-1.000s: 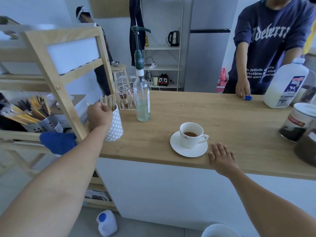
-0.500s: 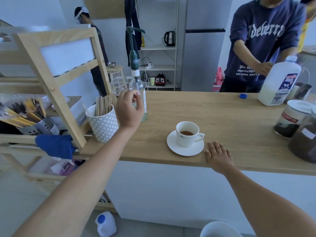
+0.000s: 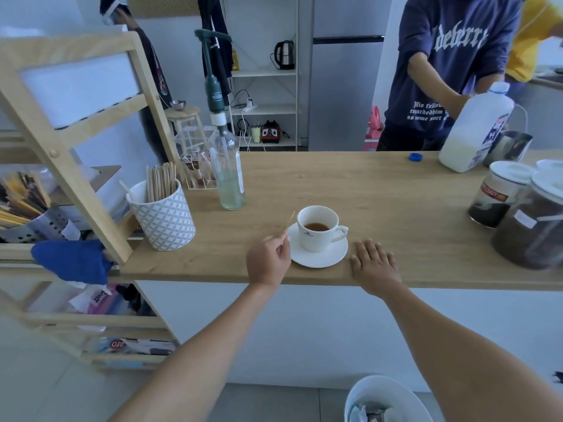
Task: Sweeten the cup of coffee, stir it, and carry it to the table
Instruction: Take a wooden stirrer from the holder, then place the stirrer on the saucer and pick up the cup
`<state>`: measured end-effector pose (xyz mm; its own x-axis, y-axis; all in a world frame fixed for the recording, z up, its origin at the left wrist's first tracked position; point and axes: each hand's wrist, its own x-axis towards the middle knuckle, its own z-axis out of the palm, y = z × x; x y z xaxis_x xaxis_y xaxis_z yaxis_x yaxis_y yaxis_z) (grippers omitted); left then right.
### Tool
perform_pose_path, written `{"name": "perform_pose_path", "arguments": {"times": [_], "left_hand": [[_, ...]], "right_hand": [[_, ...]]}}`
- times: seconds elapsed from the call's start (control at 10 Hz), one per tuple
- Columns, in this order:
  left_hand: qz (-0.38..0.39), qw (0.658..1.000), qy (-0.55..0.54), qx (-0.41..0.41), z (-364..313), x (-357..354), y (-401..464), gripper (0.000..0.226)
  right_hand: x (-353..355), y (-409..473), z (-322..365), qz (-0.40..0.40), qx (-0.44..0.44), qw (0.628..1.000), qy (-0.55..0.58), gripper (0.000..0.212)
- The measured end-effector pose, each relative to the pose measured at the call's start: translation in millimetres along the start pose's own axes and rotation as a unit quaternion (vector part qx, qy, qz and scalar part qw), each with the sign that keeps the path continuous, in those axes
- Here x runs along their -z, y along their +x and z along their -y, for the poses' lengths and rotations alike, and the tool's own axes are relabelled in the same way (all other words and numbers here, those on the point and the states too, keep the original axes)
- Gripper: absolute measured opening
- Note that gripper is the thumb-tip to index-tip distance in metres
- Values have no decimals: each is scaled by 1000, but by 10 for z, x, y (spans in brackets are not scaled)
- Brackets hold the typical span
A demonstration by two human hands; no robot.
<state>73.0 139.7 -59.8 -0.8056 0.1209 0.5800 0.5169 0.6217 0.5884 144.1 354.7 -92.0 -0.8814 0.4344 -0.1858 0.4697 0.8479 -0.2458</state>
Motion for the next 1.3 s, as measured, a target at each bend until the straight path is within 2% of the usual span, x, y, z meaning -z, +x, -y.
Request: {"name": "perform_pose_path", "arguments": {"times": [0.1,0.2,0.3,0.4,0.5,0.6,0.7,0.8,0.9,1.0,1.1,1.2,1.3], "left_hand": [[55,998,8,-22,57,-97,-144,32],[98,994,6,-42,107,-149,-233,30],[109,991,46,-61,173,-207,-290,19],[146,986,56,-66,217,-226,-323,23],[154,983,58,-77,186,-189,-314,26],[135,983,64,-110,154,-112,-224,40],[140,987,58,-58,69,0,-7,56],[174,976,19,133,-61,69,267,62],[252,886,-116,372,-117,75,502,92],[274,809,-223,470,-161,40,602,86],[281,783,-252,494,-143,-42,593,61],[292,767,-274,500,-141,-88,575,60],[286,766,-281,503,-171,-109,572,57]], "right_hand": [[-4,8,-3,0,0,1000,-6,57],[-5,13,-5,-1,0,1000,-4,57],[-2,3,-1,0,2,1000,-3,57],[-1,-4,-7,4,5,1000,0,57],[15,-6,-3,11,3,1000,11,58],[114,24,17,17,1,999,37,55],[391,97,46,31,-20,990,137,39],[664,193,117,39,-90,937,334,42],[774,211,165,102,-162,840,507,56],[793,180,224,175,-178,775,580,70],[769,154,283,199,-178,746,610,73],[698,179,327,199,-193,732,622,56],[645,241,333,194,-207,726,627,44]]}}
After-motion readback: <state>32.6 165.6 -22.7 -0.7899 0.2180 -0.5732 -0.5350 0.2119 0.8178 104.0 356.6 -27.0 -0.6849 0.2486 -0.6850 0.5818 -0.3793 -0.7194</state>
